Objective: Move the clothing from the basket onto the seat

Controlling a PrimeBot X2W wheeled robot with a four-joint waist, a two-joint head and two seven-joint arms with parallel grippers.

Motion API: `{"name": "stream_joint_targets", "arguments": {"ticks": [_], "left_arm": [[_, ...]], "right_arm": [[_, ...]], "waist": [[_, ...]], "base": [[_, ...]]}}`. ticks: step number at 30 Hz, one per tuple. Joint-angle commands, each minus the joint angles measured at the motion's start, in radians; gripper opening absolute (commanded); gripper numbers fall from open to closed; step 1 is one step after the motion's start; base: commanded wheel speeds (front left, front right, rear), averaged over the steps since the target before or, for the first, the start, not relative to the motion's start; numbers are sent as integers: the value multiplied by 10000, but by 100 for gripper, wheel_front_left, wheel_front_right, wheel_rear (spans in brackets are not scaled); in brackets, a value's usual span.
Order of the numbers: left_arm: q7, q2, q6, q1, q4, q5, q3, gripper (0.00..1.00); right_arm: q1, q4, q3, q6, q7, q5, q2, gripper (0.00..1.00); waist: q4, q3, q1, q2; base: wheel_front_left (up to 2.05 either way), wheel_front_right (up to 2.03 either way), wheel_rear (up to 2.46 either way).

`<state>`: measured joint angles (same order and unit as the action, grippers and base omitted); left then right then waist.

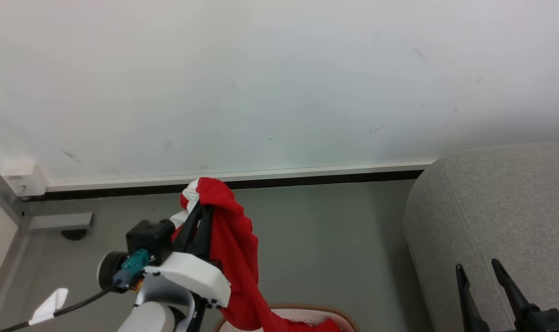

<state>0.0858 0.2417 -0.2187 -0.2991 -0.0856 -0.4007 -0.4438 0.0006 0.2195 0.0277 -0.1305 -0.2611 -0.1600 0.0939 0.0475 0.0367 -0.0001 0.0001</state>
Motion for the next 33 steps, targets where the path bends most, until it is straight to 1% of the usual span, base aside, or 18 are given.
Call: {"name": "stream_joint_targets", "arguments": {"ticks": [1,5,12,15,18,23,29,33], "left_arm": [[-23,100,-27,101,76,-84,18,0],[-134,108,-63,43,401,-98,-28,0],[-314,83,-41,-56,790,-105,-191,0],[-360,13,-41,-126,833,-78,-304,0],[-378,-65,3,-220,835,-55,-399,0],[-458,-215,84,-414,798,-19,-639,0],[-555,-386,233,-686,707,55,-968,0],[-587,-529,315,-815,619,89,-1158,0]], "right_arm": [[-7,-65,67,-4,-22,-54,89,100],[-183,-519,919,-4,187,-357,477,100],[-962,-1151,3216,-3,925,-1361,1359,100],[-1595,-1063,4169,-3,1148,-1590,1498,100],[-2275,-788,5048,-3,1254,-1818,1438,100],[-3353,6,6326,-3,1168,-2198,999,100],[-4580,1574,7354,-3,800,-2284,214,100],[-5167,2782,7765,-3,587,-2407,-181,100]], "waist": [[7,-18,1,-1],[-5,-86,1,-1],[-131,-135,1,-1],[-237,-160,1,-1],[-347,-179,1,-1],[-531,-194,1,-1],[-731,-258,1,-1],[-848,-255,1,-1]], "base": [[0,0,0],[0,0,0],[0,0,0],[0,0,0],[0,0,0],[0,0,0],[0,0,0],[0,0,0]]}}
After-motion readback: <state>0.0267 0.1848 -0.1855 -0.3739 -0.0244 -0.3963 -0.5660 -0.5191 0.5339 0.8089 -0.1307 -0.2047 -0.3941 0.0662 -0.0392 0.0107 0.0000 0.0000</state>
